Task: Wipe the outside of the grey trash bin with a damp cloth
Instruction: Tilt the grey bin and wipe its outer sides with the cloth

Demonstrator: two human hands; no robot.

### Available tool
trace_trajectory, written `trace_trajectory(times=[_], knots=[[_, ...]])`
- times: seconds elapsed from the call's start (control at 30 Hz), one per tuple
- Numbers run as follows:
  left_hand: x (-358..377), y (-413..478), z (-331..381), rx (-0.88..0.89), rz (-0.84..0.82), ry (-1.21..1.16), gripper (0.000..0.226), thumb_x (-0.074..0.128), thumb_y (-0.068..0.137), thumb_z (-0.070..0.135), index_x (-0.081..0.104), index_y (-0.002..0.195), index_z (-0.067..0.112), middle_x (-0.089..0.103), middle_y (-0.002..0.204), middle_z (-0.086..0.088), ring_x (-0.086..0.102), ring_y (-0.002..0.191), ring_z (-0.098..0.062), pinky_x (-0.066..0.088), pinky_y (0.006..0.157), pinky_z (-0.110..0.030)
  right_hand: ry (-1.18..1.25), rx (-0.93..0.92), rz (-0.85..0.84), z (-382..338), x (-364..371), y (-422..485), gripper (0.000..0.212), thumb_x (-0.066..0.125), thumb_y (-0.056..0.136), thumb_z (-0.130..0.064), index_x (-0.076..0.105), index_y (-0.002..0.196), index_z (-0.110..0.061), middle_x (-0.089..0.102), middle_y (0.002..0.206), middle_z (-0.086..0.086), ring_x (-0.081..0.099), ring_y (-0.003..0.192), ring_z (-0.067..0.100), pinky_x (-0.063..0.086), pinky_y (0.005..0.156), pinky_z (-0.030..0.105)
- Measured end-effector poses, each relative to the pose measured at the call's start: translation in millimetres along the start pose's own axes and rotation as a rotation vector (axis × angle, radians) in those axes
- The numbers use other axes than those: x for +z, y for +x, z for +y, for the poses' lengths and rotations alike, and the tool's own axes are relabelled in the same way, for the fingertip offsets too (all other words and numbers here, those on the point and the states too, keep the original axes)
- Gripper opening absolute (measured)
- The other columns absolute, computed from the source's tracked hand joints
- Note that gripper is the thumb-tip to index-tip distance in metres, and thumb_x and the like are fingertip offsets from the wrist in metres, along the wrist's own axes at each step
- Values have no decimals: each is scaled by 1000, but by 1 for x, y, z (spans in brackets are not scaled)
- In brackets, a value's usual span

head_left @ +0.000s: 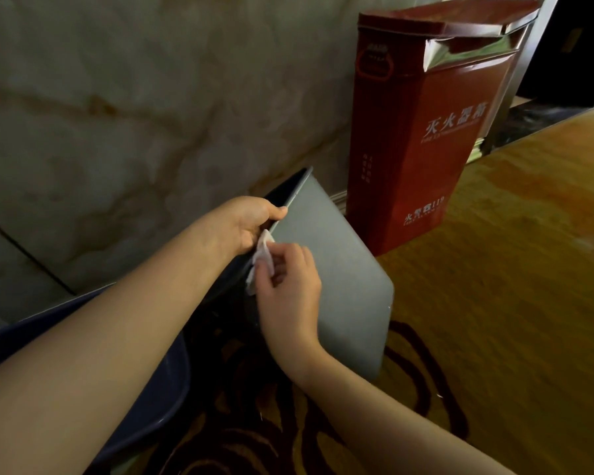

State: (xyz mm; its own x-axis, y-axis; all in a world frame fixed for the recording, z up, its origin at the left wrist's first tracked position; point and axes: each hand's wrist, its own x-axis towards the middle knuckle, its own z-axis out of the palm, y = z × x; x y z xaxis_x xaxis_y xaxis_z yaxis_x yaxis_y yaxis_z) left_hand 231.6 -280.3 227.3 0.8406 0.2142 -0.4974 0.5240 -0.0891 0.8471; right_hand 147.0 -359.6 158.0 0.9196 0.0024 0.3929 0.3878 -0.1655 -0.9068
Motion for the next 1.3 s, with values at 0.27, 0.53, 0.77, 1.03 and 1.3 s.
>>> trace_trajectory(times=[0.27, 0.53, 0.77, 1.03, 1.3], knots=[[-10, 9, -3, -27, 23, 29, 25, 44, 95, 20, 53, 74, 9, 60, 34, 0, 58, 31, -12, 50, 47, -28, -240, 232, 123, 100, -53, -20, 8, 57, 88, -10, 60, 95, -12, 49, 95, -3, 50, 81, 6, 41, 69, 17], [4, 0, -1, 3, 47, 8, 31, 49, 92, 21, 55, 116, 1, 62, 82, -10, 58, 70, -24, 47, 70, -44, -244, 629, 299, 140, -106, -9, 12, 51, 92, -14, 61, 89, -8, 57, 100, 7, 52, 82, 4, 39, 65, 17], [3, -2, -1, 7, 93, 59, 47, 52, 90, 24, 47, 130, -1, 61, 116, -16, 60, 102, -29, 50, 84, -47, -72, -22, -17, 41, -22, 9, 7, 55, 89, -15, 57, 88, -22, 52, 93, -6, 49, 80, 0, 40, 73, 5], [-5, 1, -5, 12, 75, 27, 39, 50, 91, 22, 52, 124, 1, 59, 123, -19, 59, 91, -27, 48, 70, -44, -239, 482, 268, 142, -82, 9, 13, 51, 92, -14, 59, 102, -12, 50, 103, 0, 51, 86, 10, 34, 63, 11], [5, -3, -4, 100, 70, 41, 31, 50, 91, 15, 56, 117, -2, 61, 76, -9, 62, 52, -18, 49, 52, -34, -101, 824, 396, 175, -119, 13, 24, 51, 93, -29, 58, 104, -9, 62, 96, 8, 58, 75, 18, 46, 57, 30]])
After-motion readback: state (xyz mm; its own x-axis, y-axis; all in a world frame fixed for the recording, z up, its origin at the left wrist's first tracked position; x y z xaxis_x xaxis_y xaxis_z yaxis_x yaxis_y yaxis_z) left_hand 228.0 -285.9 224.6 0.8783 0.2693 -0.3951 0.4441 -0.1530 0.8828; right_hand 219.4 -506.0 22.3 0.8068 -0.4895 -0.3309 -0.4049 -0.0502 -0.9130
